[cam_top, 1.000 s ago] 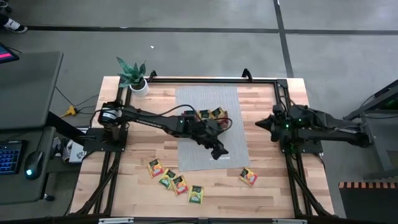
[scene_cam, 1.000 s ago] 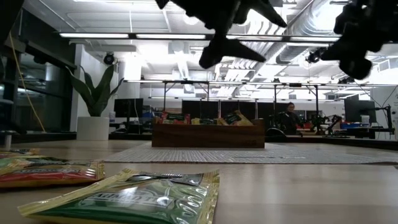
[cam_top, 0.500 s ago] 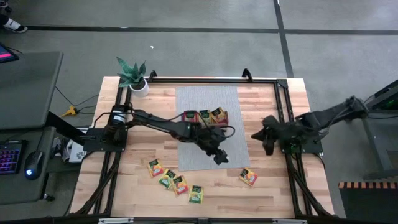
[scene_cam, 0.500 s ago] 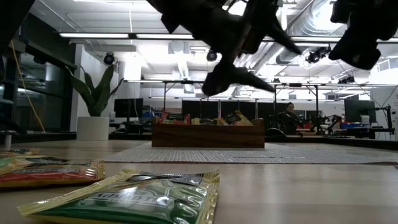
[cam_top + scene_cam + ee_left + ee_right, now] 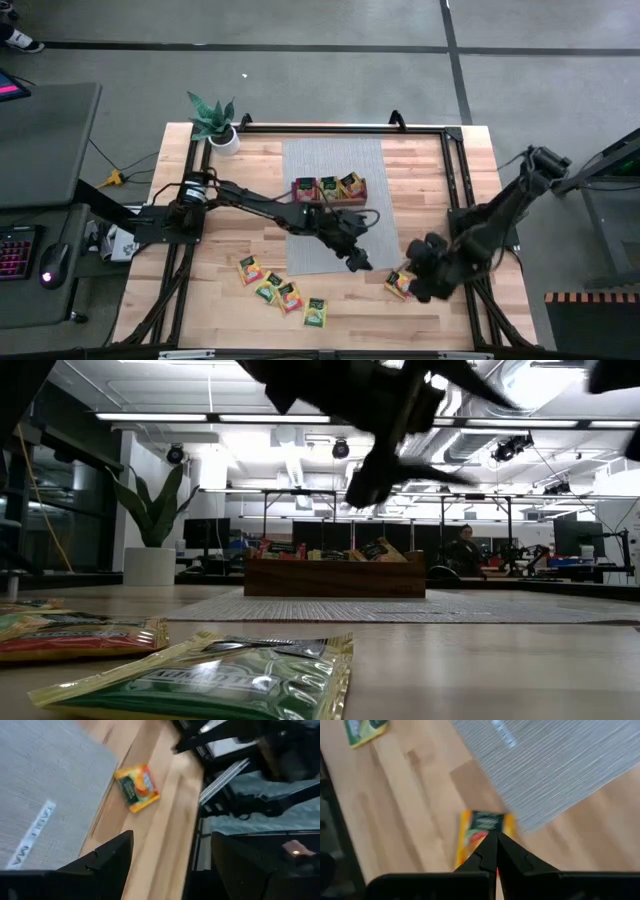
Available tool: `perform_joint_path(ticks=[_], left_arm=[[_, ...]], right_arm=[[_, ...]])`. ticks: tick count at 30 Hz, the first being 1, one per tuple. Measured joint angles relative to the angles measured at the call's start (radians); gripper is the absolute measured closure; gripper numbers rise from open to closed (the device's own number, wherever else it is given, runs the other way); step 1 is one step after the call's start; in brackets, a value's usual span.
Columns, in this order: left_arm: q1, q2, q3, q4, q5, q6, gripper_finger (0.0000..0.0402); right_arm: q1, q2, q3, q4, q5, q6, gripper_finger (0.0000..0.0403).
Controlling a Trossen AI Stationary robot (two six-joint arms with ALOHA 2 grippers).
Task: Pick & Place Tea
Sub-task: Put the orange tea bag into the right section of the wooden organizer
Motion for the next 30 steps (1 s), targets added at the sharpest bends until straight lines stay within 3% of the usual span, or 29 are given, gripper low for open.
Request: perform_joint_path(ticks=[6,10,18,30], left_arm=[[-0.037,0.017,0.002,0.067,0.019,-0.005,0.0138],[-0.057,0.039,-0.008,0.071,0.022,-0.013,0.0138],[-0.076,0.093,0.040,0.145,-0.005,-0.111,0.0138],[-0.089,0.184,0.183,0.121,-0.030,-0.180,0.0138]], right_arm=[[0.151,0.121,0.016,0.083,0.101,0.267,0.0403],[0.189,0.202,0.016,0.101,0.093,0.366,0.0403],[0.225,0.307,0.016,0.175,0.069,0.373,0.0403],[0.229,0.319,0.015,0.165,0.129,0.342,0.0403]])
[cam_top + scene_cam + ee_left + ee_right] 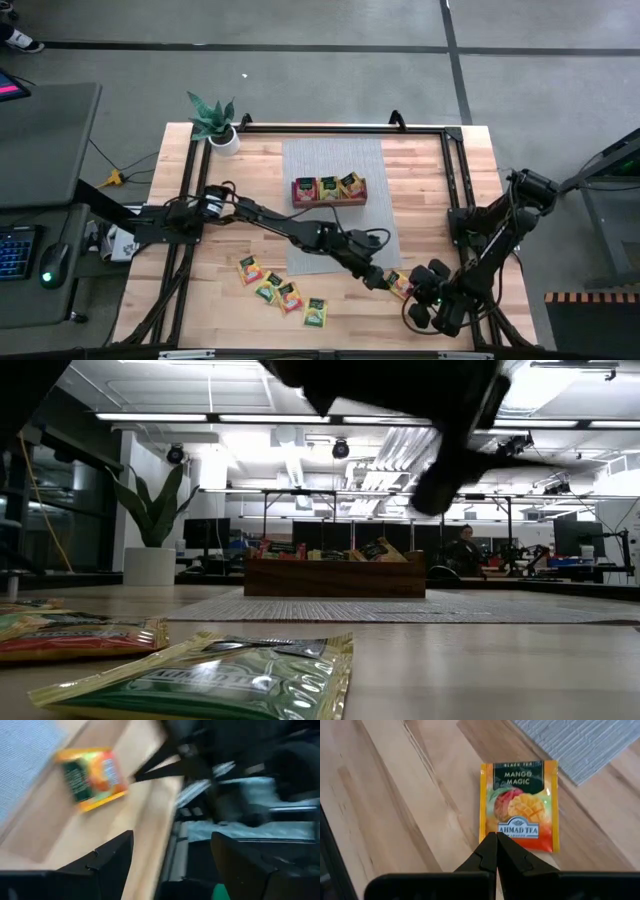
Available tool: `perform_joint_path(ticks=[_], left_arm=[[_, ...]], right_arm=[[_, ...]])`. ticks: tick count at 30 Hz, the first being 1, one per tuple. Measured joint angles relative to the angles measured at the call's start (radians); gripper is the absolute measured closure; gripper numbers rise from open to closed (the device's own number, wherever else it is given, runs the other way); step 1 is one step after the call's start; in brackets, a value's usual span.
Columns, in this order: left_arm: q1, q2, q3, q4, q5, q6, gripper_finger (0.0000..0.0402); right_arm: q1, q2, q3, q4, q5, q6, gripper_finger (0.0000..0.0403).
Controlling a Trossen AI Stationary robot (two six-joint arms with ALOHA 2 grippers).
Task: Pick & Place Tea
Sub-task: Put the orange tea bag into the right section of the wooden organizer
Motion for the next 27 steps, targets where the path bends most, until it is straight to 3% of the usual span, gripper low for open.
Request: perform_joint_path(ticks=[20,27], left_arm=[[0.002,0.107,0.030,0.057,0.044,-0.068,0.0138],[0.002,0.101,0.033,0.037,-0.005,-0.079,0.0138]], right_arm=[[-0.009,0.128,0.001,0.063,0.030,0.000,0.0403],[-0.008,0.178,0.003,0.158,0.037,0.012,0.0403]])
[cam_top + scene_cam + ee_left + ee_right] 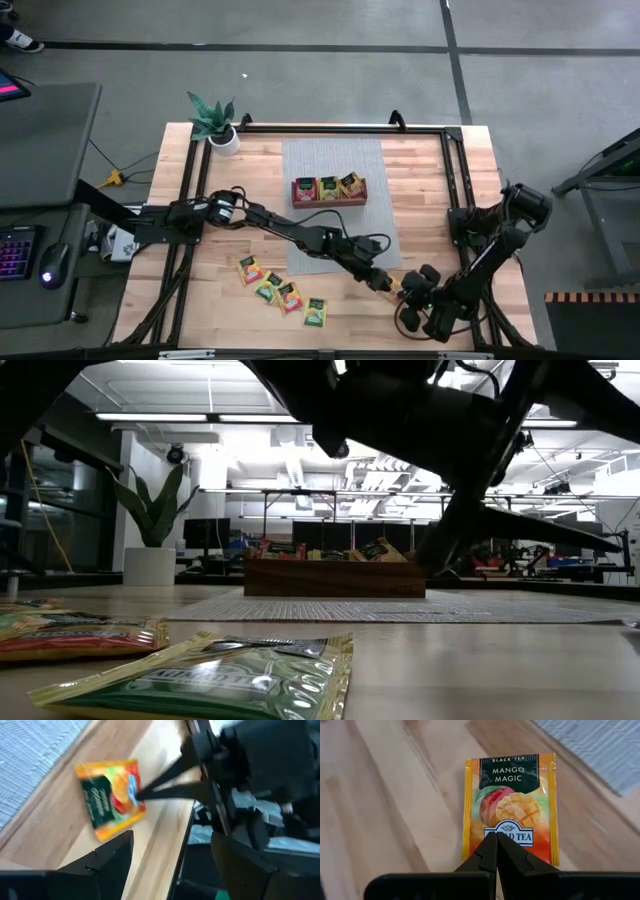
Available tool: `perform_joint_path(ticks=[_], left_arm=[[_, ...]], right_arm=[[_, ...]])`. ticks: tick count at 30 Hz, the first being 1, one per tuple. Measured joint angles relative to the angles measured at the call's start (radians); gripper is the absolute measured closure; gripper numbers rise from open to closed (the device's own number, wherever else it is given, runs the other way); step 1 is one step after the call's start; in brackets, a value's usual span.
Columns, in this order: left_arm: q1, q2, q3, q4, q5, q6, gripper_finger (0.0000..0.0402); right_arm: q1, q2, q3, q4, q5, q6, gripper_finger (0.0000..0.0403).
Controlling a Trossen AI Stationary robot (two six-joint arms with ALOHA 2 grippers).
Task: Pick & Place Tea
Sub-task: Put the orange tea bag into the right section of the wooden organizer
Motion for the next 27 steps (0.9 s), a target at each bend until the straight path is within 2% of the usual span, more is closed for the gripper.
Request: perform_joint_path(ticks=[4,12,21,27], left_arm=[[0.000,-0.001,0.000,-0.026,-0.043,-0.049,0.0138],[0.000,0.000,-0.001,-0.159,-0.055,-0.068,0.0138],[-0.001,0.000,0.000,-0.157,-0.057,-0.068,0.0138],[-0.008,-0.001,0.000,-0.213,-0.060,-0.071,0.0138]], right_arm=[[0.000,0.006,0.000,0.022,-0.011,0.000,0.0403],[0.000,0.007,-0.001,0.031,-0.014,0.000,0.0403],[0.001,0.009,-0.003,0.034,-0.007,-0.003,0.0403],[0.001,0.009,-0.004,0.044,-0.001,-0.019,0.0403]])
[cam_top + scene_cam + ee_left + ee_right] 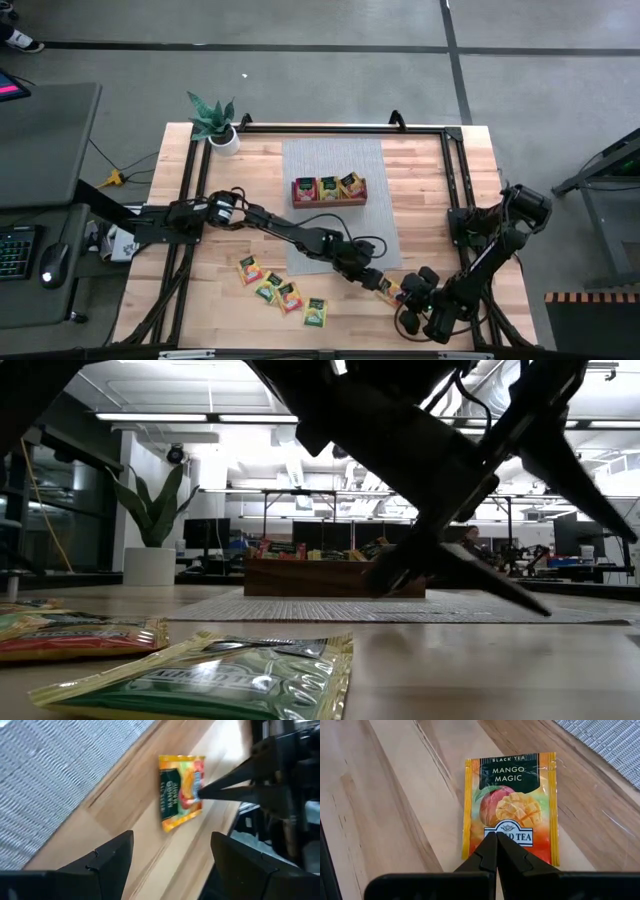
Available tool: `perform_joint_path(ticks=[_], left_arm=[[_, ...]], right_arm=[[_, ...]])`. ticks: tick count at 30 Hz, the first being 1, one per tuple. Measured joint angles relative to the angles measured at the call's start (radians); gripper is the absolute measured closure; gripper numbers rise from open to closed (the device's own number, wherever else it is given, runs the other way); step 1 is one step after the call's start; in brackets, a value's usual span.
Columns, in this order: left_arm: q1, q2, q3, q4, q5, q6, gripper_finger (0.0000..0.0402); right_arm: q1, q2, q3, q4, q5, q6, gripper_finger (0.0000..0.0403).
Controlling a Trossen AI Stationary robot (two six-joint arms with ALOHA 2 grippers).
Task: Pick & Place Tea
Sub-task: Put the orange tea bag into the right section of the wooden organizer
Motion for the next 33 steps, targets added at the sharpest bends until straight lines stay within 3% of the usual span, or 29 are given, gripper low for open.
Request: perform_joint_path(ticks=[17,26,33], left_arm=[[0.001,0.009,0.002,-0.006,0.014,0.002,0.0138],[-0.007,0.090,0.083,-0.029,0.092,-0.026,0.0138],[-0.018,0.094,0.110,-0.065,0.060,-0.023,0.0138]], right_arm=[[-0.037,0.002,-0.001,0.061,0.029,-0.070,0.0403],[-0.089,0.003,-0.001,0.113,0.024,-0.153,0.0403],[-0.092,0.003,-0.001,0.119,0.027,-0.158,0.0403]])
